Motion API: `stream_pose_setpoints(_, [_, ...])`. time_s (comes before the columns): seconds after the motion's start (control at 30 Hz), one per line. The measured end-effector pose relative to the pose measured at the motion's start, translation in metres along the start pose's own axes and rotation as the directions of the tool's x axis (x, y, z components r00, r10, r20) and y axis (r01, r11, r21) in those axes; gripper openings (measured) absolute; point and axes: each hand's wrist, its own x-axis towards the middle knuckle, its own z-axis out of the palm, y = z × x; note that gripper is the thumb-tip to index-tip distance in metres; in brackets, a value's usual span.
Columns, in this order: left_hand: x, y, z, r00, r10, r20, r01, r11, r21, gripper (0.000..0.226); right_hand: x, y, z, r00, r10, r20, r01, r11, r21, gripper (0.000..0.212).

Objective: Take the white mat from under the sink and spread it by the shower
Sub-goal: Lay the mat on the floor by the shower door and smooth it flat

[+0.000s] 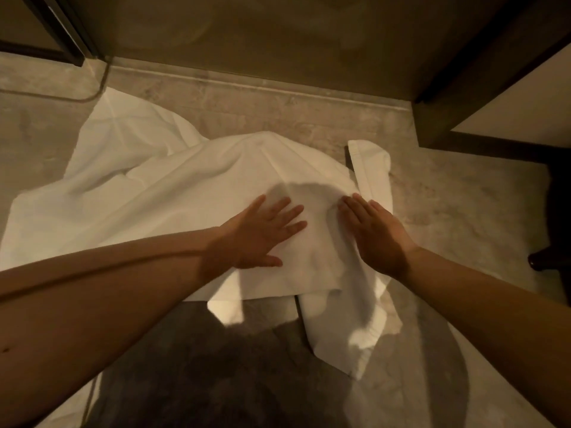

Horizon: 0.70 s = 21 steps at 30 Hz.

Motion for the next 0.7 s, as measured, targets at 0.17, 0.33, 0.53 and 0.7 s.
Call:
stream_pose_setpoints(0.17, [0.003, 0.006, 0.006, 0.999, -0.017, 0.034, 0.017, 1.000, -0.013, 0.095, -0.005, 0.011, 0.003, 0.997, 0.010, 0.077, 0.004, 0.983, -0.186, 0.062])
stream_pose_setpoints(0.33, [-0.003, 0.011, 0.025, 0.999, -0.021, 0.042, 0.022, 0.999, -0.024, 0.102, -0.011, 0.030, 0.000, 0.970, 0.195, 0.143, -0.175, 0.974, -0.143, 0.066])
stream_pose_setpoints(0.53, [-0.013, 0.023, 0.028, 0.996, 0.006, 0.086, -0.011, 0.998, 0.055, 0.103, -0.020, 0.044, 0.006, 0.907, 0.357, 0.222, -0.331, 0.932, -0.146, 0.068])
stream_pose_setpoints(0.7, [-0.030, 0.032, 0.020, 0.992, 0.035, 0.124, -0.049, 0.992, 0.118, 0.097, -0.025, 0.050, 0.011, 0.854, 0.448, 0.263, -0.422, 0.894, -0.154, 0.066])
